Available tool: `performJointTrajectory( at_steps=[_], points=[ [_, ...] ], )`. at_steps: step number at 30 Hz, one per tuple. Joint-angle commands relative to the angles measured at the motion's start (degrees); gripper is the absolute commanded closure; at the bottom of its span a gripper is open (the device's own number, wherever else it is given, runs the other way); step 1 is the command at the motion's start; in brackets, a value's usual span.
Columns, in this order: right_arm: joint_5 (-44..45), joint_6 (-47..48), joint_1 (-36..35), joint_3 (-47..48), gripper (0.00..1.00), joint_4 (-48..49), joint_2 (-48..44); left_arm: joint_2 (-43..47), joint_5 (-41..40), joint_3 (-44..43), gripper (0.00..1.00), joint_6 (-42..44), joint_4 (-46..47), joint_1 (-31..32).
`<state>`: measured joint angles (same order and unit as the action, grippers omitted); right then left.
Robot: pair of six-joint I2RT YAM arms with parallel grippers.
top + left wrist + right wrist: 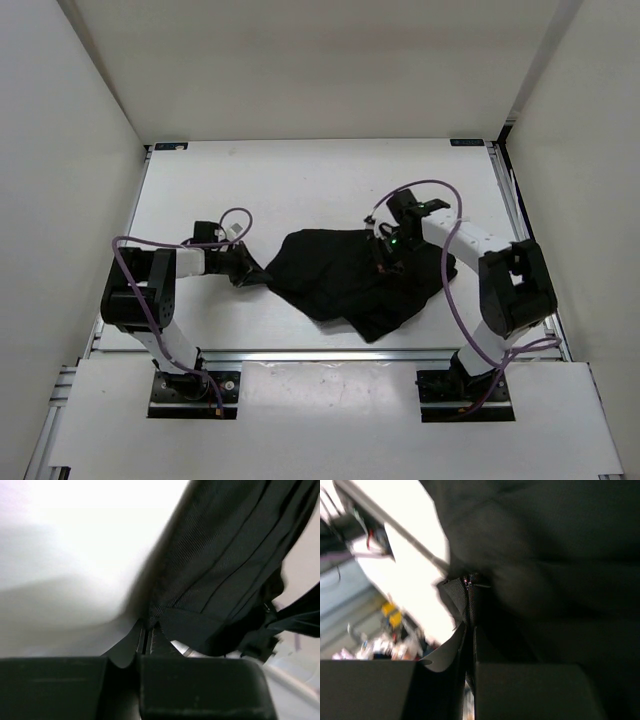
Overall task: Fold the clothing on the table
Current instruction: Flatten the skirt out
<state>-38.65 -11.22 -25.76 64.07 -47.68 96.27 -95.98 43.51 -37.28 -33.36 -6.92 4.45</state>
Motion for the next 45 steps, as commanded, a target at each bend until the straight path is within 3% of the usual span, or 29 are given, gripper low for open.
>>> performJointTrajectory(
  at_steps=[1, 7, 12, 18, 23, 24, 25, 26, 28, 29, 33, 36, 41, 45],
  points=[
    [5.25, -2.39, 5.78, 3.95, 0.99, 0.13, -5.99, 3.87, -2.27, -5.15, 1.00, -1.71, 1.48, -4.44],
    [3.59, -8.37, 14.85, -0.61, 1.00, 9.09, -12.42, 2.38, -5.62, -9.13, 1.00, -0.12, -3.45, -9.37],
    [6.83, -8.90, 15.21, -2.46, 1.00, 9.18, -14.44, 1.68, -6.42, -6.84, 1.00, 0.50, -3.37, -9.28],
    [3.32, -11.45, 14.34, -4.13, 1.00, 17.17, -17.60, 1.41, -3.35, -8.86, 1.00, -0.74, -2.31, -7.44],
    [2.53, -10.57, 13.72, -2.20, 1.00, 17.27, -16.29, 2.82, -2.63, -11.67, 1.00, 0.93, -4.51, -5.59],
    [2.62, -10.75, 13.11, -2.20, 0.99, 17.10, -16.11, 3.34, -2.90, -11.59, 0.90, 1.11, -3.90, -5.68],
    [2.62, -10.49, 12.67, -2.46, 1.00, 17.18, -15.85, 3.96, -3.16, -10.98, 0.60, 0.41, -2.94, -5.94],
    [2.01, -10.57, 12.66, -2.81, 1.00, 17.62, -15.94, 4.75, -2.82, -9.06, 0.38, -0.20, -0.40, -6.38],
    [2.61, -11.10, 12.57, -3.87, 1.00, 17.62, -16.37, 5.72, -2.20, -5.80, 0.22, -2.31, 4.79, -8.31],
    [2.97, -10.67, 12.75, -4.48, 1.00, 17.88, -16.29, 6.24, -1.59, -3.79, 0.20, -2.41, 7.94, -8.92],
    [4.03, -10.83, 16.87, -4.57, 1.00, 17.88, -16.29, 7.04, -1.76, -2.97, 0.19, 4.86, 9.21, -9.72],
    [2.19, -13.81, 20.91, -5.62, 0.99, 22.35, -16.29, 7.22, -2.28, -4.46, 0.21, 10.67, 6.94, -6.13],
    [2.09, -14.36, 22.51, -5.11, 1.00, 24.39, -15.15, 6.07, -16.68, -11.23, 0.24, 25.78, -6.34, 6.16],
    [2.35, -13.83, 22.68, -5.10, 1.00, 23.86, -14.71, 5.90, -18.20, -11.06, 0.30, 29.49, -6.00, 6.81]
  ],
)
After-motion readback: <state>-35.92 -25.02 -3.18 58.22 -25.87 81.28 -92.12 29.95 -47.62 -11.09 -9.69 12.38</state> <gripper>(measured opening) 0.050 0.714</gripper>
